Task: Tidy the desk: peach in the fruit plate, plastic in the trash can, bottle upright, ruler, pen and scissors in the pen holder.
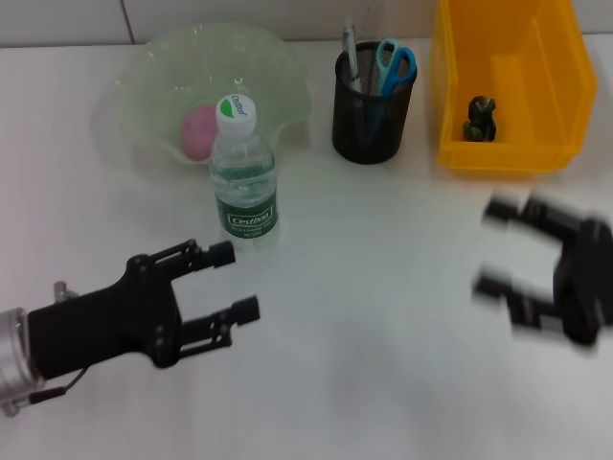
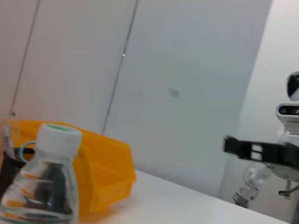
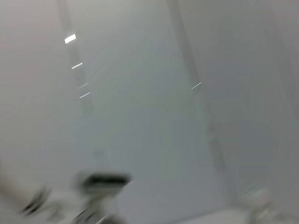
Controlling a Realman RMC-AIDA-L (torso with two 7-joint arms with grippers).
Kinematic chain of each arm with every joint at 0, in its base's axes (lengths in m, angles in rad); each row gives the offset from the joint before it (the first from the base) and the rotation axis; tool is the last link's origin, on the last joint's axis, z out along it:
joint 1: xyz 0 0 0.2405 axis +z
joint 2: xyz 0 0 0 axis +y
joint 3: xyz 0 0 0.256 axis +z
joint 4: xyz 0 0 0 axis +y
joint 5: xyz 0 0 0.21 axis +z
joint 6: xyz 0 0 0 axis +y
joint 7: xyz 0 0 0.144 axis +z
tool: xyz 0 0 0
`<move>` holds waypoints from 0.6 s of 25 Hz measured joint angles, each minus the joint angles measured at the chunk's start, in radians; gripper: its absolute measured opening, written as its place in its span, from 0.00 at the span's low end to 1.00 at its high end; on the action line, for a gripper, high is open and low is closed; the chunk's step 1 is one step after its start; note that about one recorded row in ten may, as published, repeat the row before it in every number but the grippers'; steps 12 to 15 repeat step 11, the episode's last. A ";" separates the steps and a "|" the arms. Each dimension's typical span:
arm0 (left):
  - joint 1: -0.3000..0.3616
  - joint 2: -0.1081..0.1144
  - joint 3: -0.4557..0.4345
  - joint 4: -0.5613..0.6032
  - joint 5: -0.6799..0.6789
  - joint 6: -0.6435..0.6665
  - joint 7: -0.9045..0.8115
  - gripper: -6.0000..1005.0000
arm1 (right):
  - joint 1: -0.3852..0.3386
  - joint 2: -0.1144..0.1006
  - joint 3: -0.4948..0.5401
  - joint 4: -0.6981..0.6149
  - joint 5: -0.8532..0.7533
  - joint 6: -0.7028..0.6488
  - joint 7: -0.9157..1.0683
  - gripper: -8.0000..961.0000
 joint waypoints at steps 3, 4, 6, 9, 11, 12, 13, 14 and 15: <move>0.007 0.014 -0.001 0.000 0.029 0.023 0.005 0.75 | -0.001 -0.008 0.001 -0.001 -0.125 -0.052 0.000 0.83; 0.009 0.023 -0.003 -0.001 0.065 0.041 0.006 0.75 | -0.001 -0.008 0.001 -0.001 -0.125 -0.052 0.000 0.83; 0.009 0.028 -0.004 -0.001 0.092 0.055 0.006 0.75 | -0.002 -0.004 0.001 -0.002 -0.160 -0.054 0.000 0.83; 0.008 0.032 -0.004 -0.001 0.124 0.071 0.005 0.75 | 0.003 0.004 -0.005 -0.004 -0.184 -0.047 -0.003 0.83; 0.008 0.033 -0.004 -0.001 0.131 0.083 0.005 0.75 | 0.008 0.005 -0.008 -0.004 -0.192 -0.047 -0.003 0.83; 0.008 0.033 -0.004 -0.001 0.131 0.083 0.005 0.75 | 0.008 0.005 -0.008 -0.004 -0.192 -0.047 -0.003 0.83; 0.008 0.033 -0.004 -0.001 0.131 0.083 0.005 0.75 | 0.008 0.005 -0.008 -0.004 -0.192 -0.047 -0.003 0.83; 0.008 0.033 -0.004 -0.001 0.131 0.083 0.005 0.75 | 0.008 0.005 -0.008 -0.004 -0.192 -0.047 -0.003 0.83; 0.008 0.033 -0.004 -0.001 0.131 0.083 0.005 0.75 | 0.008 0.005 -0.008 -0.004 -0.192 -0.047 -0.003 0.83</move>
